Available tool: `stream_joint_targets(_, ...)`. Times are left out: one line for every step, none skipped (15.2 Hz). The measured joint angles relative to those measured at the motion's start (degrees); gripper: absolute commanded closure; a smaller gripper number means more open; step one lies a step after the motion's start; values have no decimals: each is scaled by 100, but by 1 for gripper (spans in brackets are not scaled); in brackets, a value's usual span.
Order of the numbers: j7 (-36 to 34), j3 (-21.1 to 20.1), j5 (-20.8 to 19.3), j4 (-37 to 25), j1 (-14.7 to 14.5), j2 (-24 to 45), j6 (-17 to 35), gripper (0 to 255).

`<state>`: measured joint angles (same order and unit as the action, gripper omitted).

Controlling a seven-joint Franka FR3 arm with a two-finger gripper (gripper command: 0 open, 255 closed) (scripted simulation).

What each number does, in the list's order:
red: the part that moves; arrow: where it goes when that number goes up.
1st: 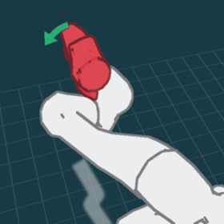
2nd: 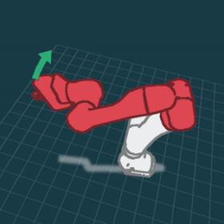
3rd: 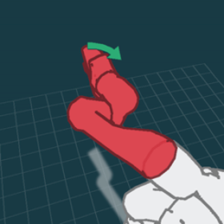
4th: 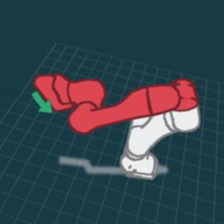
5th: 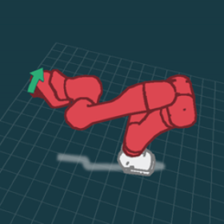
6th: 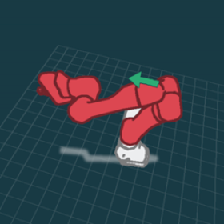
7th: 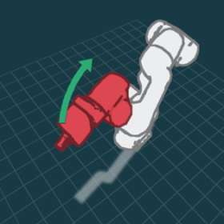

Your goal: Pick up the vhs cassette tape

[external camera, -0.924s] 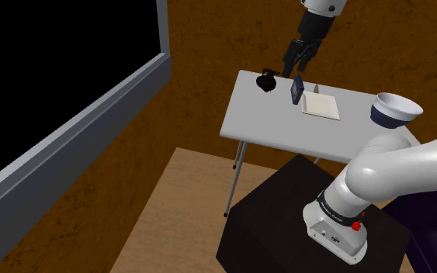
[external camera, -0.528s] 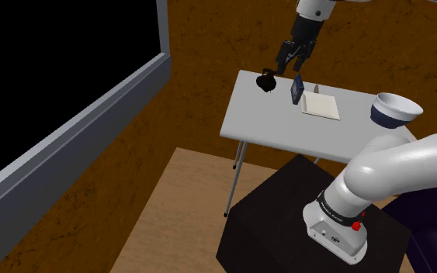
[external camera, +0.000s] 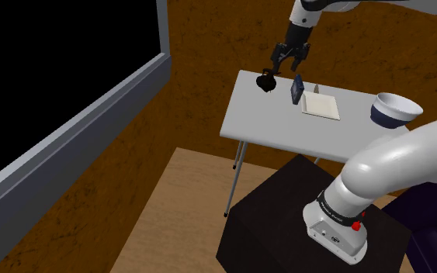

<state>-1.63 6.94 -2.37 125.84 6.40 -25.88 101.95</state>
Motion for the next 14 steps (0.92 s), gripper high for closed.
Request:
stream_joint_targets(-19,68,-12,-116,54,211,89,0)
stream_joint_targets(-55,123,-24,-200,106,371,151,0)
stream_joint_targets(-89,180,-32,-289,157,540,222,0)
stream_joint_targets(-111,246,-39,-366,211,703,294,0)
stream_joint_targets(-163,292,-38,-436,255,857,367,0)
stream_joint_targets(-183,357,-45,-480,311,989,445,0)
stream_joint_targets(-236,400,-36,-589,350,1147,485,0)
stream_joint_targets(-271,453,-28,-705,396,1304,512,0)
stream_joint_targets(-291,518,-16,-785,447,1480,596,0)
stream_joint_targets(-278,599,-5,-920,511,1649,616,0)
stream_joint_targets(-279,673,9,-1002,572,1800,675,0)
stream_joint_targets(-321,721,35,-1136,613,1972,700,0)
stream_joint_targets(-340,781,61,-1224,665,2135,760,0)
stream_joint_targets(-382,827,89,-1318,707,2285,801,0)
